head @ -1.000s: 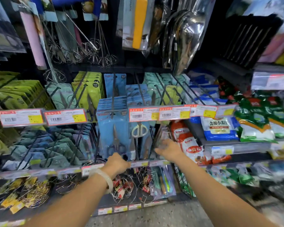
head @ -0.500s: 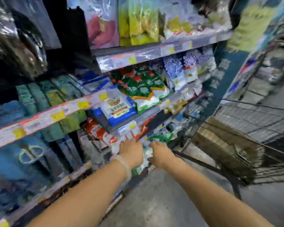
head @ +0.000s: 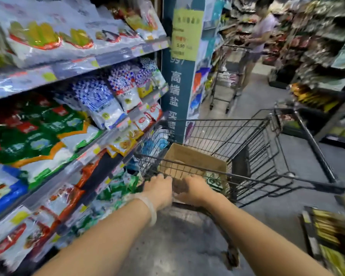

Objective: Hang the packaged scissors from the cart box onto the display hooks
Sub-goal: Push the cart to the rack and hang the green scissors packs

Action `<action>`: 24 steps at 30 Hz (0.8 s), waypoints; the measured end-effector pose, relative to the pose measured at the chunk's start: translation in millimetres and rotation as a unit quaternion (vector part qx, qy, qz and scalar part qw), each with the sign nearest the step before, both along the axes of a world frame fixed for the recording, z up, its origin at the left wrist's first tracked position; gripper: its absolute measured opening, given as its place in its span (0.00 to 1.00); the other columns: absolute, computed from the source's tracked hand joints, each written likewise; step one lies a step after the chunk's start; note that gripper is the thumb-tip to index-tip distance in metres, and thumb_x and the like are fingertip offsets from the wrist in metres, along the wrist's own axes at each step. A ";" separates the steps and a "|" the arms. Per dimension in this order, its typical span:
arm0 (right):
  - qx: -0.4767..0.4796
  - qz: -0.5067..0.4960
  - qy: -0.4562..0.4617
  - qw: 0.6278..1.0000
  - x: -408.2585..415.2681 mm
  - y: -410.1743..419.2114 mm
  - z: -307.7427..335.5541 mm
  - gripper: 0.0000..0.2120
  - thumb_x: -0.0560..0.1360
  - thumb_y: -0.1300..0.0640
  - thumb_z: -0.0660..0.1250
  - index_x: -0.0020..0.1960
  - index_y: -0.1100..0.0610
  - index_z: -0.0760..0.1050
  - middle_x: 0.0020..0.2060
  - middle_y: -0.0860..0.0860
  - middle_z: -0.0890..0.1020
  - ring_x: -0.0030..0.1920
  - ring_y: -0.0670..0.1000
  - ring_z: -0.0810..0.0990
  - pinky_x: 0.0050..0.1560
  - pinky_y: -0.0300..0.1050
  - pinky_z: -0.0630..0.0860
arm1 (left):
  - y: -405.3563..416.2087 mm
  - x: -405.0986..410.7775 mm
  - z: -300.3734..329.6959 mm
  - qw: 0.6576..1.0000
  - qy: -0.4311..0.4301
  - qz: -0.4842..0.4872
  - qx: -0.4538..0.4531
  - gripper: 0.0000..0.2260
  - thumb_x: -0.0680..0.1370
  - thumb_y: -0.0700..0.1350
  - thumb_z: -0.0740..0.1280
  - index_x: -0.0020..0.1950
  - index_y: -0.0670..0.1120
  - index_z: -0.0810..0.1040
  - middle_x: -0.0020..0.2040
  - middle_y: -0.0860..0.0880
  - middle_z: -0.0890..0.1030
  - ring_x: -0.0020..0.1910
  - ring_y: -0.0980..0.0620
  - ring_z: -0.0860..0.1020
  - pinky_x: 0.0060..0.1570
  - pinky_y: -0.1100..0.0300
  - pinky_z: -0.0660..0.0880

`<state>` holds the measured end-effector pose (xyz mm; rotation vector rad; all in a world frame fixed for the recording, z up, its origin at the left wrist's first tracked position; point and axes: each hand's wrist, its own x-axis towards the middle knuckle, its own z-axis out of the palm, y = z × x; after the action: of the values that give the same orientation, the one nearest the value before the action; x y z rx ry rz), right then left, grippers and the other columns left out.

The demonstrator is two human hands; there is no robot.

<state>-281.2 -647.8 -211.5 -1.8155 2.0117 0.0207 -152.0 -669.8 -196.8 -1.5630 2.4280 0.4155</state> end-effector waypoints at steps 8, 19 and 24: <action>0.005 -0.117 -0.039 0.992 -99.7 -68.4 -27.3 0.22 0.75 0.51 0.65 0.67 0.58 0.68 0.64 0.58 0.72 0.63 0.58 0.71 0.63 0.48 0.69 | -92.9 -96.9 -23.4 0.999 -0.002 -0.046 0.029 0.23 0.77 0.47 0.65 0.71 0.46 0.64 0.69 0.44 0.67 0.69 0.42 0.66 0.64 0.47 0.66; 0.108 -0.276 -0.050 0.954 -233.4 -216.8 -120.1 0.23 0.76 0.51 0.62 0.68 0.59 0.66 0.65 0.58 0.71 0.64 0.58 0.71 0.63 0.47 0.70 | -289.3 -212.4 -113.2 0.983 -0.048 -0.114 0.135 0.28 0.78 0.52 0.62 0.74 0.44 0.59 0.73 0.43 0.63 0.71 0.39 0.63 0.68 0.45 0.65; 0.214 -0.335 -0.068 0.915 -258.2 -230.0 -200.1 0.21 0.75 0.52 0.64 0.64 0.59 0.65 0.63 0.58 0.71 0.62 0.59 0.72 0.61 0.49 0.71 | -328.8 -241.0 -180.2 0.956 -0.044 -0.088 0.276 0.26 0.80 0.48 0.62 0.75 0.42 0.59 0.73 0.42 0.65 0.71 0.43 0.65 0.67 0.52 0.67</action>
<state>-539.4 -877.8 -411.6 -0.7901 2.2062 0.1162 -393.0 -998.6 -377.0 -1.0921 2.1032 0.8754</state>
